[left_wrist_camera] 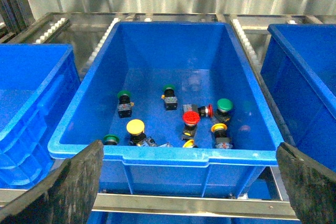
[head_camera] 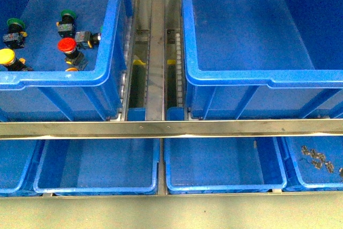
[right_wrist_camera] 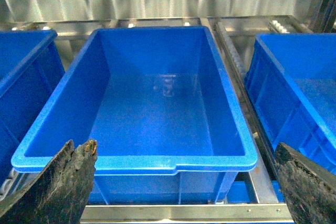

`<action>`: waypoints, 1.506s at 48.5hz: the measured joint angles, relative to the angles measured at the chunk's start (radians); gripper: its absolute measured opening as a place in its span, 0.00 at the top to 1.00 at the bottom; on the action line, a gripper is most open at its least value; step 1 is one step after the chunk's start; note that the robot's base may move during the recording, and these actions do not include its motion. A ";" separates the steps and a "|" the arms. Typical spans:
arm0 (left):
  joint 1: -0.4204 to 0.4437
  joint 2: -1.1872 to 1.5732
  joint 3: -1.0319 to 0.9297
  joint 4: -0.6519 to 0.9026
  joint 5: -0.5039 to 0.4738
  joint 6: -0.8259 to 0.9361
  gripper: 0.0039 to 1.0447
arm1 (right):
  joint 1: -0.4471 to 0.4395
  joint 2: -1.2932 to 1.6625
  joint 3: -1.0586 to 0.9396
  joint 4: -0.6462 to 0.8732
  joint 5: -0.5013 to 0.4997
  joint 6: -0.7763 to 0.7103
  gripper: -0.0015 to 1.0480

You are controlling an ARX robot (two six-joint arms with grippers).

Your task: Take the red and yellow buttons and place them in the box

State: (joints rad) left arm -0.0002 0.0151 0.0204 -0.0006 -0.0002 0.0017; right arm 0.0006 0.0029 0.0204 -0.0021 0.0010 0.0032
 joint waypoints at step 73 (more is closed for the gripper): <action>0.026 2.383 1.640 -0.155 0.296 0.618 0.07 | 0.000 0.000 0.000 0.000 -0.001 0.000 0.06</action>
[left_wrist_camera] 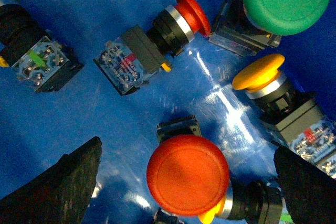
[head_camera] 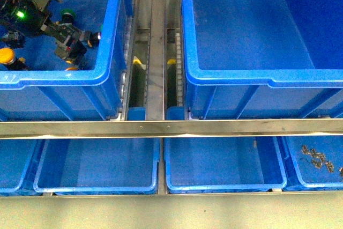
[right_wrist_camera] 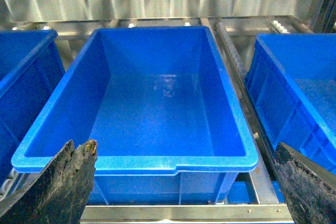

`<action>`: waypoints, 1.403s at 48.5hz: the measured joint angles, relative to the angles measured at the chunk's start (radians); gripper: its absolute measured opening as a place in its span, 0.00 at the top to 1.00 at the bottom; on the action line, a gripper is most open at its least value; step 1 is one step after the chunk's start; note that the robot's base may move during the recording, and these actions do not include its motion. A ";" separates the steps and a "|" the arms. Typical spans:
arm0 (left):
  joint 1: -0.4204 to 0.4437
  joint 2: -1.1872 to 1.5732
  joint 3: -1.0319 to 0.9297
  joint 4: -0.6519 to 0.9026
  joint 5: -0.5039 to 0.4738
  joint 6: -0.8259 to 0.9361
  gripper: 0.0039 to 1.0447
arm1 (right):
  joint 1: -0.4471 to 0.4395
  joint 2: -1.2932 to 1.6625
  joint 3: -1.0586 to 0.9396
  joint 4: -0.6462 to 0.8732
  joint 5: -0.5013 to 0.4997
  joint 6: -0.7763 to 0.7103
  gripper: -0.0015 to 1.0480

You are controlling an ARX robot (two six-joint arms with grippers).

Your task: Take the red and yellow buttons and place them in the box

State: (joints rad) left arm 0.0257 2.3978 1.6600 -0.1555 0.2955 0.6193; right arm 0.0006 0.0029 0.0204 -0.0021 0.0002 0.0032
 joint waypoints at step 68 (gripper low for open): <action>0.057 -0.159 -0.076 0.133 0.127 -0.526 0.68 | 0.000 0.000 0.000 0.000 0.000 0.000 0.06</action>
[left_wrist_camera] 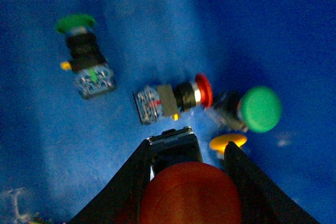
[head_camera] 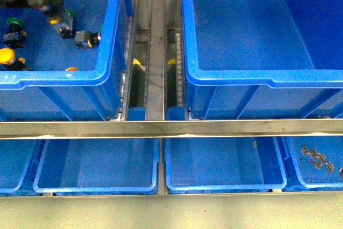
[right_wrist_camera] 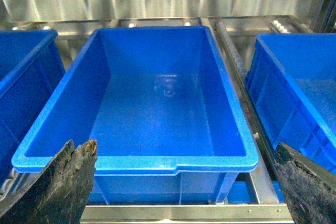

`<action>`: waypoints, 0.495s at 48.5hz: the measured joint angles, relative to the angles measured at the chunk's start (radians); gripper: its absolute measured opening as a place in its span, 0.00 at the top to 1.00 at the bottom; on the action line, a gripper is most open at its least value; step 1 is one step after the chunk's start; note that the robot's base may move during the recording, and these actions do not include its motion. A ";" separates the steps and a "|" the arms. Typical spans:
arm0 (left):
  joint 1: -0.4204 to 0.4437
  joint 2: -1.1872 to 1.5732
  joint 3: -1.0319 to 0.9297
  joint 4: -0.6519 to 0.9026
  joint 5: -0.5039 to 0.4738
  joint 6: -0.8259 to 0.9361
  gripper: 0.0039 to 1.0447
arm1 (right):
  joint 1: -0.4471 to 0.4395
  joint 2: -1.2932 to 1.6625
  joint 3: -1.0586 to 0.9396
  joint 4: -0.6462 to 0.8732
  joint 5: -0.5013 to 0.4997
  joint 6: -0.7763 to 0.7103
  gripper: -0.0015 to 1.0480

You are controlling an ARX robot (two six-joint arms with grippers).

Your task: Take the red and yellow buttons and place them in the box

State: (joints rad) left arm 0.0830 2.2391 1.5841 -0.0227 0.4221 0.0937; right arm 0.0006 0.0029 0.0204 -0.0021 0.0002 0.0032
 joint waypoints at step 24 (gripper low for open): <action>-0.097 -0.358 -0.307 0.016 0.122 -0.350 0.68 | 0.000 0.000 0.000 0.000 0.000 0.000 0.06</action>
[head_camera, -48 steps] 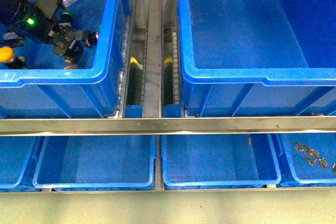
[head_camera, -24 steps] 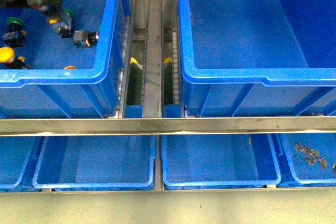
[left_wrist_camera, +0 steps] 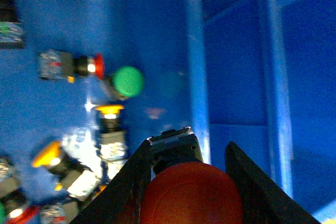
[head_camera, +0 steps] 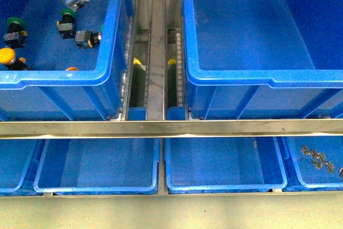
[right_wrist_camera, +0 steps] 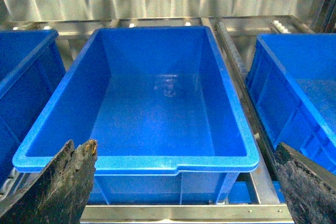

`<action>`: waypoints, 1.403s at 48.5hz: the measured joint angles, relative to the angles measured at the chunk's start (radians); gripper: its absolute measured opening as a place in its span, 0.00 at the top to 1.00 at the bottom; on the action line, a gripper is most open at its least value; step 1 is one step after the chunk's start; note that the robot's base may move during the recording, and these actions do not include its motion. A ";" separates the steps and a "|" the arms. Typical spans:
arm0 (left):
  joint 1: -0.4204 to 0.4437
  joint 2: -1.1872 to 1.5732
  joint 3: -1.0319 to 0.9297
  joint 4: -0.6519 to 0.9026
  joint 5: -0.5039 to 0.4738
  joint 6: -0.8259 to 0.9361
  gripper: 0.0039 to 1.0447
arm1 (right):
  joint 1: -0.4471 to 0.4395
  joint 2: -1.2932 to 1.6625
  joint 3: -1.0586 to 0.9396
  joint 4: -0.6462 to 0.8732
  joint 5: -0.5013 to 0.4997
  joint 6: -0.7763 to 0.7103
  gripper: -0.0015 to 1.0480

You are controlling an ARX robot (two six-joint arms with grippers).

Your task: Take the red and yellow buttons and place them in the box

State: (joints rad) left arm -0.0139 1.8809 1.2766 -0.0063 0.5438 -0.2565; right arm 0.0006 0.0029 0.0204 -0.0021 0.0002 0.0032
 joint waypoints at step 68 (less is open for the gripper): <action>-0.610 0.044 0.001 0.261 -0.024 -0.768 0.68 | 0.000 0.000 0.000 0.000 0.000 0.000 0.06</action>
State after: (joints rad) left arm -0.6235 1.9247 1.2778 0.2550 0.5201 -1.0248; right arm 0.0006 0.0029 0.0204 -0.0021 0.0006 0.0032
